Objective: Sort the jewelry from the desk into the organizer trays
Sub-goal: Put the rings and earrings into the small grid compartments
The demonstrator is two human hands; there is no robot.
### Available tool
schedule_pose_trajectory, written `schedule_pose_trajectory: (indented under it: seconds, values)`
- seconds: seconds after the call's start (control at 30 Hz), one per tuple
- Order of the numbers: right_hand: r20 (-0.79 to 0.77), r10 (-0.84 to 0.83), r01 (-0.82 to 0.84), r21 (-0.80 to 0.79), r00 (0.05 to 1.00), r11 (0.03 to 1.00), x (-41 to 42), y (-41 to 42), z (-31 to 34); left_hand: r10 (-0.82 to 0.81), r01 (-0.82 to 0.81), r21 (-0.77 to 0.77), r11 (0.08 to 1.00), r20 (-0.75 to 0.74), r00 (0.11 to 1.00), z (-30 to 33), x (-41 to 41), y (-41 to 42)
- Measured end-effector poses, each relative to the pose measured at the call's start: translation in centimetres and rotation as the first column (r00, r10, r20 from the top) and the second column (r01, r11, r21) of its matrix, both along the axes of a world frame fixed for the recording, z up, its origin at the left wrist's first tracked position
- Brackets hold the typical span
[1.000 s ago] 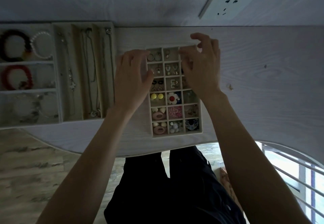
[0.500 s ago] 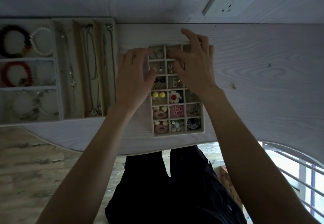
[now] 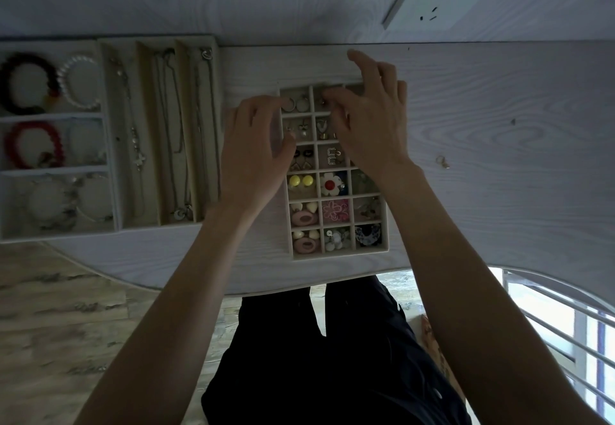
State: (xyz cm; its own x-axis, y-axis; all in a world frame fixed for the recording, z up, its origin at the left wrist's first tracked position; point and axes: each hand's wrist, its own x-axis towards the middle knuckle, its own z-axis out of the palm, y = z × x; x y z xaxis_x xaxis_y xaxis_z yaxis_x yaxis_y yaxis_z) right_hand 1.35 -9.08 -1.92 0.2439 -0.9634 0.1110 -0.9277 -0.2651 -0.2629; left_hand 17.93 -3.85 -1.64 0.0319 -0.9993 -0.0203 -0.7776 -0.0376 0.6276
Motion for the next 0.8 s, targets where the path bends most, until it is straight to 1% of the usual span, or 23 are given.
schedule_pose_trajectory:
  seconds: [0.1, 0.27, 0.43, 0.53, 0.73, 0.8]
  values:
    - [0.033, 0.02, -0.02, 0.008, 0.999, 1.0, 0.0, 0.1, 0.0, 0.007, -0.007, 0.006, 1.0, -0.002, 1.0, 0.0, 0.0, 0.0]
    - [0.009, 0.038, -0.039, 0.049, 0.999, 0.998, -0.1, 0.0, -0.2, 0.016, -0.015, 0.007, 1.0, -0.014, 1.0, 0.1, -0.1, 0.0]
    - [0.07, -0.034, 0.036, -0.015, 0.997, 0.999, -0.1, 0.0, 0.0, 0.018, -0.018, 0.012, 1.0, -0.01, 1.0, 0.0, -0.1, 0.0]
    - [0.082, -0.044, 0.046, -0.024, 0.996, 0.999, -0.1, 0.0, -0.1, 0.021, -0.021, 0.005, 1.0, -0.014, 1.0, 0.0, -0.1, 0.0]
    - [0.059, -0.123, 0.118, 0.077, 0.991, 0.99, 0.9, -1.1, 0.3, 0.013, -0.013, 0.001, 1.0, -0.013, 1.0, 0.0, 0.0, 0.1]
    - [-0.006, -0.132, 0.131, 0.125, 0.991, 0.983, 1.1, -1.8, 0.8, 0.006, -0.006, -0.008, 1.0, -0.013, 1.0, -0.1, 0.0, 0.1]
